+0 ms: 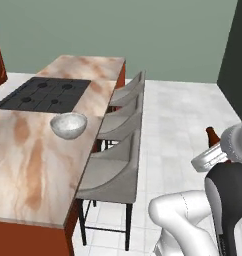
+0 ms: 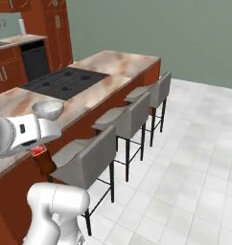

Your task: Open the fridge, grab two sodas, and place both sodas inside the bowl with ice on the dining counter.

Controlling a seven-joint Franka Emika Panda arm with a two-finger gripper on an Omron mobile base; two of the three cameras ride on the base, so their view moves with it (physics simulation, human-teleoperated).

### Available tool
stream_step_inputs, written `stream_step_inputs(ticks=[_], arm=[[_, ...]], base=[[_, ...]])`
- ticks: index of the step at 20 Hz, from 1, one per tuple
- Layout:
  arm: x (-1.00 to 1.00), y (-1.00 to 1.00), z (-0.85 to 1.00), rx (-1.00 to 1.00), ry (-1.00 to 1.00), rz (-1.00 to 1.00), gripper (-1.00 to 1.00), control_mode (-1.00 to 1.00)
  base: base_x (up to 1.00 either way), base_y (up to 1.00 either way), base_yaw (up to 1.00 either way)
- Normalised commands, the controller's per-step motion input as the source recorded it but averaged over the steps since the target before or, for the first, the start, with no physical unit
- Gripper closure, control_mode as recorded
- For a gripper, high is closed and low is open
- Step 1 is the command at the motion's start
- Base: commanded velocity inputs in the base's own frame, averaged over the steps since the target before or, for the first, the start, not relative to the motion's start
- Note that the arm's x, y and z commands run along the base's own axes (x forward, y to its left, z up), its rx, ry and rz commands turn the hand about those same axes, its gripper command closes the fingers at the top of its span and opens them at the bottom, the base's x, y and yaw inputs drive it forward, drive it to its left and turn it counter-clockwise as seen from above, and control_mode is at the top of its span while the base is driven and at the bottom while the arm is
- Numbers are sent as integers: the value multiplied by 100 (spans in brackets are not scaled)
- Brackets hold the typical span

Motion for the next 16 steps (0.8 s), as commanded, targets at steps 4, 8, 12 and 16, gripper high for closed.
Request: stream_step_inputs(ticks=[4,8,12,16], arm=[[0,0,0,0,0,0,100,100],[0,0,0,0,0,0,100,100],[0,0,0,0,0,0,100,100],[0,0,0,0,0,0,100,100]], base=[[68,-37,50],[57,-46,48],[21,-72,42],[20,-67,41]])
